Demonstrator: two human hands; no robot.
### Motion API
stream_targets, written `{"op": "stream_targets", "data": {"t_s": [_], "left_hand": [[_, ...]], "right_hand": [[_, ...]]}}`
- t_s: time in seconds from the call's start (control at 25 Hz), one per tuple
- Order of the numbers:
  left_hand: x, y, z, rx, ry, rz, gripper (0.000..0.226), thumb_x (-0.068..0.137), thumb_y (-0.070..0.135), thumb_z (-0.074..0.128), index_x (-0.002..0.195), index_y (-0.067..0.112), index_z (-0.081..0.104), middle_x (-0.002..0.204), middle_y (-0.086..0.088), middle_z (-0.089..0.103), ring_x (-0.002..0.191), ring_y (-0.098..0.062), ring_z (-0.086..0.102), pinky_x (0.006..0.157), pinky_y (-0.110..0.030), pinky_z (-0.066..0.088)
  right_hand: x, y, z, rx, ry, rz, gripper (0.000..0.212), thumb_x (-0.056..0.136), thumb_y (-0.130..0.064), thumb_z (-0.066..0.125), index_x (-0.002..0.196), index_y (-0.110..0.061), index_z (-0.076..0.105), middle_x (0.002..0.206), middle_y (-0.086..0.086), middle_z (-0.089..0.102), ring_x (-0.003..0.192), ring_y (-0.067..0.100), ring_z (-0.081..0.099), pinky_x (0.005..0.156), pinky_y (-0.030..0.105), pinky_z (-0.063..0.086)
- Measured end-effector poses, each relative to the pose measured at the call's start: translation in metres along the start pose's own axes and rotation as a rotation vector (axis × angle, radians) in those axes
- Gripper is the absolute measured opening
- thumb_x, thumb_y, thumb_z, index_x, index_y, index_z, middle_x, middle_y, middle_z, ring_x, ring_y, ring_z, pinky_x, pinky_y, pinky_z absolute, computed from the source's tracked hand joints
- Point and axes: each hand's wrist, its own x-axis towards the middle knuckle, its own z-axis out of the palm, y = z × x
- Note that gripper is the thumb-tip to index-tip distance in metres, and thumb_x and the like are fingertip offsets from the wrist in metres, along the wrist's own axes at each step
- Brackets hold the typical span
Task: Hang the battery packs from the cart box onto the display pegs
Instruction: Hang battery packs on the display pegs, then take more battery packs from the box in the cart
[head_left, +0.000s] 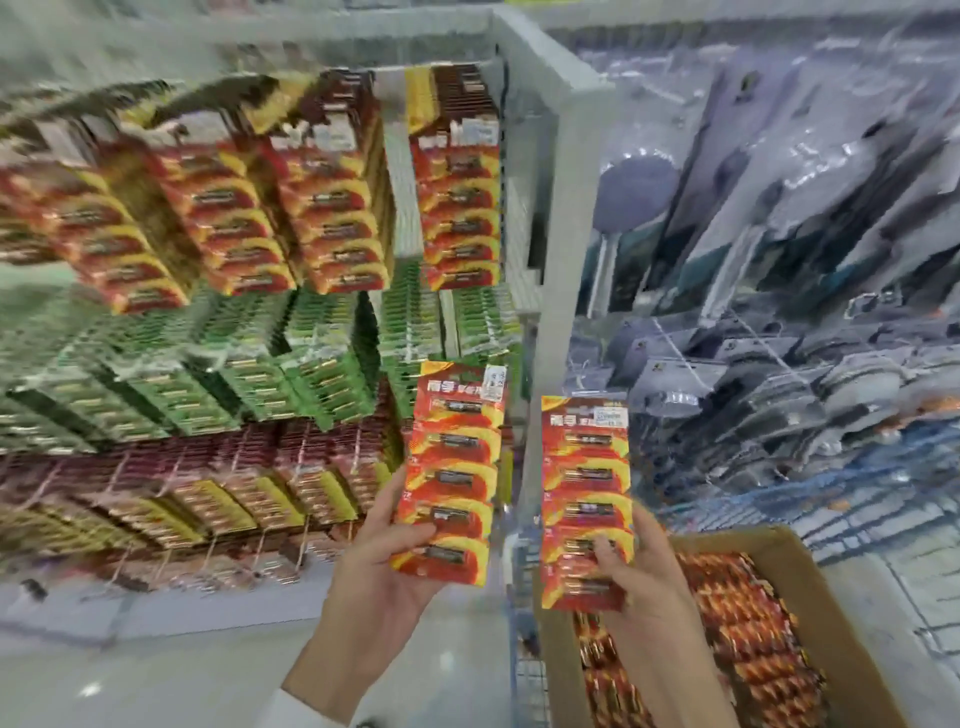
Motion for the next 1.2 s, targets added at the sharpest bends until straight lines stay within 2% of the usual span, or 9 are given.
{"op": "stream_targets", "data": {"t_s": [0.2, 0.36, 0.48, 0.64, 0.76, 0.84, 0.96, 1.08, 1.2], "left_hand": [[-0.025, 0.059, -0.037, 0.045, 0.068, 0.124, 0.062, 0.081, -0.007, 0.062, 0.136, 0.022, 0.063, 0.109, -0.021, 0.073, 0.086, -0.035, 0.074, 0.062, -0.043, 0.063], [-0.032, 0.115, -0.077, 0.019, 0.118, 0.148, 0.069, 0.075, -0.008, 0.066, 0.137, 0.021, 0.063, 0.113, -0.021, 0.074, 0.085, -0.034, 0.075, 0.059, -0.041, 0.062], [-0.031, 0.148, -0.1, -0.071, 0.074, 0.123, 0.071, 0.071, -0.005, 0.075, 0.137, 0.018, 0.064, 0.12, -0.023, 0.072, 0.087, -0.038, 0.074, 0.057, -0.044, 0.06], [-0.017, 0.189, -0.11, 0.015, 0.06, 0.165, 0.05, 0.085, 0.027, 0.07, 0.134, 0.019, 0.065, 0.122, -0.017, 0.075, 0.102, -0.039, 0.075, 0.077, -0.051, 0.062], [-0.012, 0.217, -0.094, 0.079, 0.023, 0.248, 0.043, 0.088, 0.027, 0.066, 0.131, 0.021, 0.066, 0.116, -0.011, 0.078, 0.102, -0.032, 0.077, 0.087, -0.051, 0.06], [-0.01, 0.233, -0.08, 0.125, -0.011, 0.311, 0.036, 0.094, 0.027, 0.063, 0.13, 0.023, 0.066, 0.114, -0.009, 0.078, 0.1, -0.029, 0.077, 0.079, -0.047, 0.064], [0.002, 0.253, -0.064, 0.167, -0.043, 0.368, 0.03, 0.098, 0.025, 0.06, 0.127, 0.024, 0.067, 0.113, -0.008, 0.079, 0.097, -0.026, 0.078, 0.073, -0.039, 0.064], [0.012, 0.262, -0.054, 0.196, -0.05, 0.392, 0.027, 0.102, 0.025, 0.057, 0.127, 0.023, 0.068, 0.115, -0.008, 0.078, 0.102, -0.028, 0.076, 0.083, -0.044, 0.061], [0.02, 0.261, -0.052, 0.186, -0.039, 0.399, 0.028, 0.104, 0.026, 0.056, 0.13, 0.023, 0.066, 0.116, -0.008, 0.078, 0.104, -0.027, 0.076, 0.083, -0.042, 0.06]], "right_hand": [[0.017, 0.02, 0.084, 0.016, -0.042, 0.037, 0.068, 0.067, -0.028, 0.086, 0.127, -0.011, 0.06, 0.102, 0.016, 0.073, 0.076, 0.027, 0.072, 0.057, 0.035, 0.058], [0.033, 0.049, 0.153, -0.001, -0.062, 0.053, 0.041, 0.087, -0.03, 0.063, 0.125, -0.015, 0.064, 0.11, 0.016, 0.075, 0.087, 0.029, 0.075, 0.065, 0.037, 0.059], [0.039, 0.065, 0.19, -0.047, 0.009, 0.073, 0.037, 0.09, -0.033, 0.062, 0.124, -0.018, 0.065, 0.113, 0.015, 0.075, 0.094, 0.032, 0.075, 0.076, 0.043, 0.058], [0.045, 0.087, 0.228, -0.186, 0.161, -0.045, 0.045, 0.091, -0.063, 0.052, 0.123, -0.034, 0.063, 0.114, -0.022, 0.072, 0.1, 0.013, 0.073, 0.077, 0.016, 0.055], [0.045, 0.087, 0.239, -0.237, 0.153, 0.049, 0.009, 0.099, -0.038, 0.058, 0.104, -0.034, 0.064, 0.099, -0.016, 0.069, 0.078, 0.0, 0.064, 0.058, 0.012, 0.048], [0.046, 0.086, 0.245, -0.297, 0.146, 0.069, 0.011, 0.101, -0.03, 0.056, 0.106, -0.029, 0.065, 0.098, -0.015, 0.069, 0.072, 0.003, 0.069, 0.056, 0.014, 0.051], [0.049, 0.087, 0.253, -0.313, 0.148, -0.015, 0.011, 0.101, -0.023, 0.056, 0.099, -0.027, 0.067, 0.101, -0.014, 0.069, 0.083, 0.003, 0.065, 0.072, 0.023, 0.048], [0.047, 0.09, 0.248, -0.288, 0.001, -0.037, 0.04, 0.091, -0.002, 0.052, 0.077, -0.039, 0.056, 0.099, -0.01, 0.075, 0.075, -0.002, 0.057, 0.074, 0.019, 0.041], [0.05, 0.087, 0.249, -0.33, 0.126, -0.047, 0.025, 0.102, -0.008, 0.05, 0.096, -0.027, 0.063, 0.1, -0.007, 0.071, 0.063, -0.01, 0.064, 0.061, 0.011, 0.049]]}}
